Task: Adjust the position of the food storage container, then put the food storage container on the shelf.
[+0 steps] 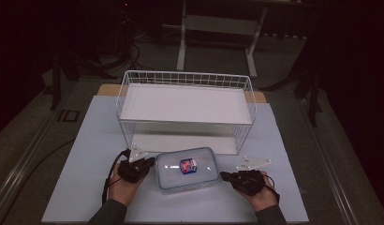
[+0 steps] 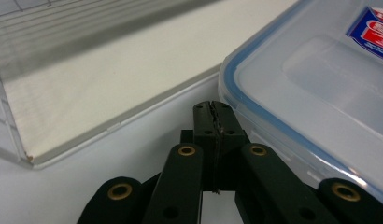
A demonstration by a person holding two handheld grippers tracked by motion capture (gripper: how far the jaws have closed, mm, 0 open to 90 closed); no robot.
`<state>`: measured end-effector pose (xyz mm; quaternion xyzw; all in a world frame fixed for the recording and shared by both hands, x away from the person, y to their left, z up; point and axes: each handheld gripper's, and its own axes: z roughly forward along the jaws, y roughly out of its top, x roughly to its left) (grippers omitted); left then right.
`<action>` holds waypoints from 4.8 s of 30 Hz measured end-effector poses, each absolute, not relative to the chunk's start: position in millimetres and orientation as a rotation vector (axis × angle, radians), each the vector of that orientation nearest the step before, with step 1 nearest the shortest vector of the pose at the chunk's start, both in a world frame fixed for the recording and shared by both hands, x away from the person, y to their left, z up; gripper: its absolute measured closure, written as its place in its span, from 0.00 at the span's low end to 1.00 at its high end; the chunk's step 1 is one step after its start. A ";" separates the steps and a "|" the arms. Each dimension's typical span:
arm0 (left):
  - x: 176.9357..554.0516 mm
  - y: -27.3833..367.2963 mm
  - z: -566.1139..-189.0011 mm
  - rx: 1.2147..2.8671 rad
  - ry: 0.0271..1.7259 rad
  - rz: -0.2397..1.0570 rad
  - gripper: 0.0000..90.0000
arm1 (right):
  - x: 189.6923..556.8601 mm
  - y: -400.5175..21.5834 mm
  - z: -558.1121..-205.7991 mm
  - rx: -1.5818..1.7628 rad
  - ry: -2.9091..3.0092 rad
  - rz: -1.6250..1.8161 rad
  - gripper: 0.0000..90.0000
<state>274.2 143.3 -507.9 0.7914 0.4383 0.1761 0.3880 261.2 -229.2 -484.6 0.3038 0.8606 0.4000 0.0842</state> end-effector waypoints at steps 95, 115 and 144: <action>250.1 172.4 -483.8 1.814 1.118 0.213 0.44 | 275.2 -230.9 -483.5 1.274 2.443 1.434 0.39; 264.9 157.0 -501.9 1.858 1.130 0.006 0.36 | 289.2 -218.7 -506.8 1.499 2.542 1.549 0.31; 276.0 173.7 -519.8 1.688 1.199 -0.433 0.48 | 292.1 -227.6 -516.8 1.666 2.599 1.705 0.43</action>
